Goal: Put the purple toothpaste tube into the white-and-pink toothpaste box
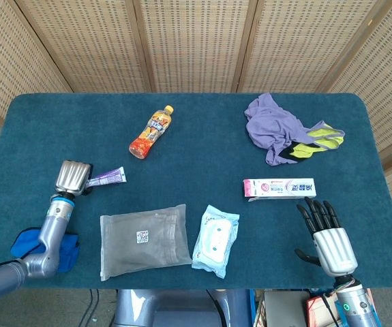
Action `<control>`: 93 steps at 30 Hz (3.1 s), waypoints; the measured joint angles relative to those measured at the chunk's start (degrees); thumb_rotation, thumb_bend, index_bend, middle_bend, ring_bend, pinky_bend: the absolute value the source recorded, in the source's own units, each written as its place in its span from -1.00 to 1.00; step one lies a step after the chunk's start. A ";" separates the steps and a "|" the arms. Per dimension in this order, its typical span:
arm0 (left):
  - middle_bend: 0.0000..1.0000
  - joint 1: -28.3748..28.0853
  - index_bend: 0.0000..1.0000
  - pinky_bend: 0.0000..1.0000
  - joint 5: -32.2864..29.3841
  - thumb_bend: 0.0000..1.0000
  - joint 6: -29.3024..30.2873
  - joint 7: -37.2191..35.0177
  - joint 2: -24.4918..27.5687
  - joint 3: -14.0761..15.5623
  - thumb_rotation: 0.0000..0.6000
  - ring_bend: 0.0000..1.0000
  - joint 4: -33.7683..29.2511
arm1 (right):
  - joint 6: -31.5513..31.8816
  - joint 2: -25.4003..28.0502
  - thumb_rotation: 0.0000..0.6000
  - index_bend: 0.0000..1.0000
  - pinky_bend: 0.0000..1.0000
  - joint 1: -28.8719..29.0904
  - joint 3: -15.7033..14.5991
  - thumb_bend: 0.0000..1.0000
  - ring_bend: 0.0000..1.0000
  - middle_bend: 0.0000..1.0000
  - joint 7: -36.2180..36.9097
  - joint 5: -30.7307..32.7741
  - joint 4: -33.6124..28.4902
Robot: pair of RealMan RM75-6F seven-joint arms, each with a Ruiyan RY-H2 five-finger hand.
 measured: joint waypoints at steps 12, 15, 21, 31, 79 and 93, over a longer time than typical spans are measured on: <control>0.35 1.09 0.71 0.03 10.50 -0.28 4.32 -3.59 10.91 0.85 1.00 0.09 -10.29 | -3.28 0.66 1.00 -1.00 -1.00 1.45 0.43 -0.70 -1.00 -1.00 0.55 1.26 -1.31; 0.35 1.55 0.71 0.03 12.90 -0.28 5.67 -5.10 14.49 0.79 1.00 0.09 -13.63 | -5.66 1.12 1.00 -1.00 -1.00 2.98 1.22 -0.70 -1.00 -1.00 -0.28 2.03 -2.68; 0.35 2.56 0.71 0.03 15.54 -0.28 7.47 -7.44 19.97 0.40 1.00 0.09 -19.26 | -12.93 2.31 1.00 -1.00 -1.00 7.44 3.94 -0.70 -1.00 -1.00 -3.04 5.53 -6.49; 0.34 3.16 0.71 0.03 18.29 -0.28 8.48 -7.38 22.17 0.47 1.00 0.09 -22.55 | -27.77 3.15 1.00 -1.00 -1.00 16.61 10.15 -0.70 -1.00 -1.00 -7.84 18.66 -9.26; 0.35 3.01 0.71 0.03 18.41 -0.28 5.47 -5.69 22.40 -0.58 1.00 0.09 -21.83 | -38.88 -11.07 1.00 -0.16 -0.50 29.94 9.54 -0.70 -0.64 -0.35 -7.60 37.87 21.73; 0.34 3.26 0.71 0.03 19.27 -0.28 5.81 -6.15 22.44 -0.72 1.00 0.09 -22.15 | -35.42 -13.06 1.00 0.14 -0.18 28.33 9.28 -0.70 -0.17 0.09 -1.80 32.79 24.27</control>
